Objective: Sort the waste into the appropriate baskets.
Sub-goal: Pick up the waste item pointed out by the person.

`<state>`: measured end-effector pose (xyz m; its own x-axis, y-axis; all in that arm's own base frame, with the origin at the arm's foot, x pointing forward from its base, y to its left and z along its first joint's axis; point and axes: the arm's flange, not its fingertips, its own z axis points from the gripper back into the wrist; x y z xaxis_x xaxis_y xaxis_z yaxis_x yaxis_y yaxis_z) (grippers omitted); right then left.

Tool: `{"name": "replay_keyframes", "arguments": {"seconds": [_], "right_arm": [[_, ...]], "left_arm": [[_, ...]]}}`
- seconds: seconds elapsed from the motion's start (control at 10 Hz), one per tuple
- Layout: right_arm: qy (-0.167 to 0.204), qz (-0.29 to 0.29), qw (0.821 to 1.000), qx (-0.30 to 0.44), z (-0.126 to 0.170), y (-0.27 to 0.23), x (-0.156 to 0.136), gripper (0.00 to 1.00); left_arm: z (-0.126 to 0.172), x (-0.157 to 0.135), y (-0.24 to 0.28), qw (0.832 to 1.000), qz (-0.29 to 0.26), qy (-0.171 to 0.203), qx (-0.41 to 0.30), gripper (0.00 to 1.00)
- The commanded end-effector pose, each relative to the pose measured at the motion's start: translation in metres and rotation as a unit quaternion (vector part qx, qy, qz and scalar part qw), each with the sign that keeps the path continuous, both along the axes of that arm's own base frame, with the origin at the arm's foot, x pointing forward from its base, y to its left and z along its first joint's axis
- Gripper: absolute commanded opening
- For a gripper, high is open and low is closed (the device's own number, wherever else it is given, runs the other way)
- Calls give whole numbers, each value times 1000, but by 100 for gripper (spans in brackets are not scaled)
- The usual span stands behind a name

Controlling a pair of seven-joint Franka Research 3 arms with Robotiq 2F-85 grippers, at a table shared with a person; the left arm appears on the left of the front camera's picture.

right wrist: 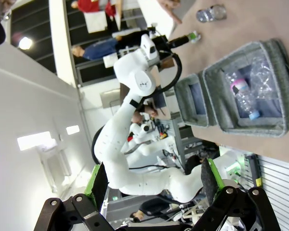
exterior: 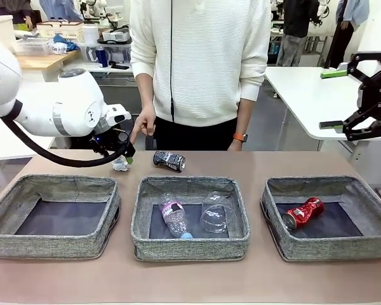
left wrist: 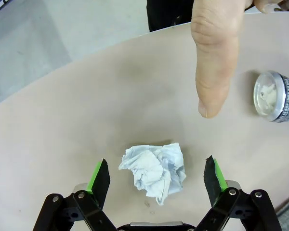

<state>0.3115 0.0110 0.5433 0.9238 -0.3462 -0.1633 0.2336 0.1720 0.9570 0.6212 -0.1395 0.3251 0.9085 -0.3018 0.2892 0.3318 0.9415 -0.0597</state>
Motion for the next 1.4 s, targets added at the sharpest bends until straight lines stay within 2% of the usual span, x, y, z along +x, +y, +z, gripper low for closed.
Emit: {"name": "replay_keyframes", "arguments": {"seconds": [0.0, 0.2, 0.3, 0.4, 0.5, 0.6, 0.8, 0.9, 1.0, 1.3], "right_arm": [[-7, 0, 1000, 11, 3, 1, 1, 100], [-7, 0, 1000, 11, 3, 1, 1, 100], [-7, 0, 1000, 11, 3, 1, 1, 100], [-7, 0, 1000, 11, 3, 1, 1, 100], [-7, 0, 1000, 11, 3, 1, 1, 100], [-7, 0, 1000, 11, 3, 1, 1, 100], [-7, 0, 1000, 11, 3, 1, 1, 100], [-7, 0, 1000, 11, 3, 1, 1, 100], [-7, 0, 1000, 11, 3, 1, 1, 100], [-7, 0, 1000, 11, 3, 1, 1, 100]], "left_arm": [[-2, 0, -3, 1000, 12, -12, 9, 100], [-3, 0, -2, 1000, 18, -11, 10, 100], [-3, -1, -2, 1000, 20, -9, 16, 82], [-4, -1, -2, 1000, 25, -8, 16, 41], [-5, -1, -2, 1000, 26, -6, 17, 24], [-6, -2, -2, 1000, 22, -3, 20, 0], [-6, -3, -1, 999, 18, 5, 25, 0], [-7, -3, -1, 999, 19, 6, 28, 6], [-6, -4, -1, 999, 17, 5, 29, 0], [-6, -6, 0, 999, 14, 7, 37, 0]]}}
